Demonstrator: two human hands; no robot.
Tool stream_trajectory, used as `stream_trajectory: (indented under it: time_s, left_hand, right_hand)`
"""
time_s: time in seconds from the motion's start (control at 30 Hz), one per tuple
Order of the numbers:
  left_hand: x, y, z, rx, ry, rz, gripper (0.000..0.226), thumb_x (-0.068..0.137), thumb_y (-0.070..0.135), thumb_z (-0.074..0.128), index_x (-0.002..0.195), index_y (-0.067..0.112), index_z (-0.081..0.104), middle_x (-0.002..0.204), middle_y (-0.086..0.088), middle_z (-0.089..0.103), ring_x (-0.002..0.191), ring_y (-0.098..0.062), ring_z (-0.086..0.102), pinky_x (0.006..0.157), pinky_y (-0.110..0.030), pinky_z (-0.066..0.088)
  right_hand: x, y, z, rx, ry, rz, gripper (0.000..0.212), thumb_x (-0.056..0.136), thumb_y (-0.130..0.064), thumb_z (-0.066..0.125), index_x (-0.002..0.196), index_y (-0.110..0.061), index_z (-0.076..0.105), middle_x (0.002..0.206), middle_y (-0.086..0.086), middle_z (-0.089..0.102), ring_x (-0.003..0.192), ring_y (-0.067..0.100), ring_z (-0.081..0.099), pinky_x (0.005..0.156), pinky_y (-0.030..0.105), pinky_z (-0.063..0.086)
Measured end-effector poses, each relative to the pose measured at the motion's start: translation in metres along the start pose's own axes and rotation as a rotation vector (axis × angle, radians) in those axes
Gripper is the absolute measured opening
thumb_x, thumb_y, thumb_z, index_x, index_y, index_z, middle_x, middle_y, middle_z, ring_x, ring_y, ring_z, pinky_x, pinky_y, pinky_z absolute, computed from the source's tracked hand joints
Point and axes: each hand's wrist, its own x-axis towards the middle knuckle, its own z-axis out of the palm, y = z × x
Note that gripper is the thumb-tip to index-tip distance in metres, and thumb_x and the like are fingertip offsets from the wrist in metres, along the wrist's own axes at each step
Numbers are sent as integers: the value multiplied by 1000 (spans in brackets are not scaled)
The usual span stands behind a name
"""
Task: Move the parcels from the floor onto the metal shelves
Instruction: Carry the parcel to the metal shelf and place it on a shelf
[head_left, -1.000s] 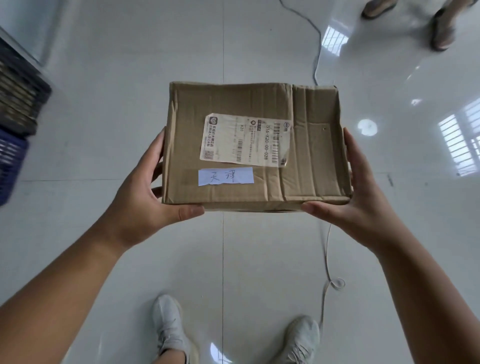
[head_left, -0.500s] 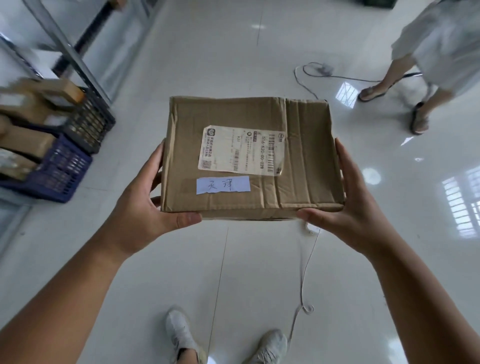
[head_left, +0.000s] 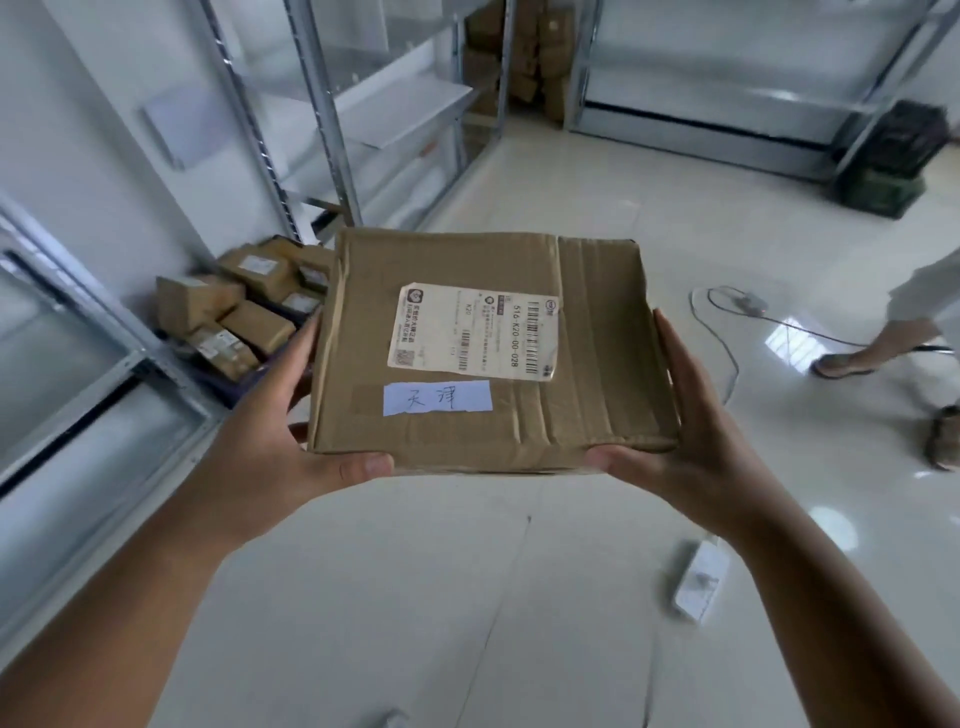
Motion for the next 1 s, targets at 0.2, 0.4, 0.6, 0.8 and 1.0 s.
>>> stream_trajectory:
  time_s: [0.2, 0.4, 0.6, 0.8, 1.0]
  left_hand:
    - [-76, 32, -119, 88, 285, -49, 133, 43, 58, 97, 158, 61, 31, 150, 29, 61, 144, -2, 55, 113, -52, 52]
    - [-180, 47, -212, 146, 572, -97, 117, 49, 48, 93, 149, 69, 37, 143, 32, 65, 137, 4, 60, 90, -24, 59]
    - [-280, 46, -286, 177, 818, -154, 124, 46, 45, 96, 155, 59, 38, 142, 25, 69, 137, -2, 62, 99, -37, 59]
    - [-343, 52, -331, 199, 1000, -174, 135, 32, 65, 100, 153, 59, 41, 139, 30, 68, 133, 5, 63, 87, -14, 59]
    - [-351, 61, -349, 216, 1083, -181, 129, 30, 78, 95, 148, 68, 41, 142, 31, 66, 138, -4, 62, 90, -24, 60]
  right_hand:
    - [56, -108, 83, 10, -171, -188, 129, 47, -70, 84, 153, -69, 11, 138, -53, 30, 127, -35, 35, 106, 17, 38]
    - [79, -216, 196, 76, -457, -303, 133, 48, -59, 86, 159, -62, 13, 144, -45, 34, 126, -32, 41, 103, 17, 43]
    - [74, -303, 307, 184, -674, -446, 133, 49, -57, 94, 158, -64, 19, 160, -29, 40, 144, -8, 46, 122, 41, 45]
    - [61, -364, 385, 258, -824, -512, 126, 47, -64, 95, 146, -81, 18, 152, -36, 46, 138, -13, 49, 120, 38, 46]
    - [75, -397, 410, 272, -888, -576, 124, 50, -66, 92, 148, -79, 16, 146, -45, 42, 133, -17, 50, 113, 34, 47]
